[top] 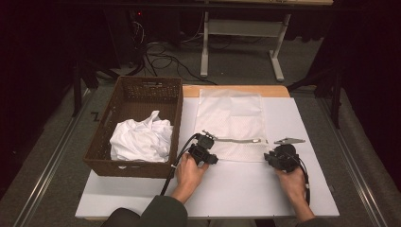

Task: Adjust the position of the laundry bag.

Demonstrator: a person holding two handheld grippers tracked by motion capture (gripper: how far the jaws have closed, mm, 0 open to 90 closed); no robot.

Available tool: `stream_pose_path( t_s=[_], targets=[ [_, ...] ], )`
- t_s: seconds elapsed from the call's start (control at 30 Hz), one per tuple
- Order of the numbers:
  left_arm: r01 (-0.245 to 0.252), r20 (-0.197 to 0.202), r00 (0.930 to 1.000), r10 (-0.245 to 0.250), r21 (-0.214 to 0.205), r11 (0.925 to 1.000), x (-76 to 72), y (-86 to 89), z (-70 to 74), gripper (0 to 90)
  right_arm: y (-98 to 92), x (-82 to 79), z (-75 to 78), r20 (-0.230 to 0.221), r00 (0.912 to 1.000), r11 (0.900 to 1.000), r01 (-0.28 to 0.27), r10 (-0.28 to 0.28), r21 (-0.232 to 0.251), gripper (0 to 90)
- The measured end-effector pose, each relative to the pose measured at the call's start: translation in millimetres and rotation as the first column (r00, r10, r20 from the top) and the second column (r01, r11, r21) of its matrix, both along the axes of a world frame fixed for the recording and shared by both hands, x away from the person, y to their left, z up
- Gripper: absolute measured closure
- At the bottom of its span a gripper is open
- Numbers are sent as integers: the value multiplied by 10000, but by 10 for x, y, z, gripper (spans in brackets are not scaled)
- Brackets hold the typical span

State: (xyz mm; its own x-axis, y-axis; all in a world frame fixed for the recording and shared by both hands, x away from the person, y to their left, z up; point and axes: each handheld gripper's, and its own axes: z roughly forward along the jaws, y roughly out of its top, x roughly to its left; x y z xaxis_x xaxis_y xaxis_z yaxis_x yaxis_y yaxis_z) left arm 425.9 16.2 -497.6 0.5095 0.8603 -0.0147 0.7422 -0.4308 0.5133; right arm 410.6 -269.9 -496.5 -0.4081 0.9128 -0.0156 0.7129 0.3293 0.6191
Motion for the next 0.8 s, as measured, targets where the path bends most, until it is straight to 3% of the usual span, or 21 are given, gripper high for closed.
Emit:
stream_pose_path(
  t_s=[0.1,0.2,0.47,0.8],
  targets=[
    [101,6,9999,-101,-63,9999,-7,-9,2,500,12,-6,2,-21,9999,9999,-121,121,-22,813],
    [261,69,9996,-260,-103,9996,-15,-22,6,593,22,-8,5,-92,9995,9995,-309,309,-5,868],
    [670,259,9975,-662,-277,9974,-18,-30,0,866,24,-13,24,52,9988,9988,-480,479,100,886],
    [871,486,9951,-864,-133,9961,-52,-42,8,897,32,-42,61,129,9979,9980,-638,639,-46,890]
  ],
)
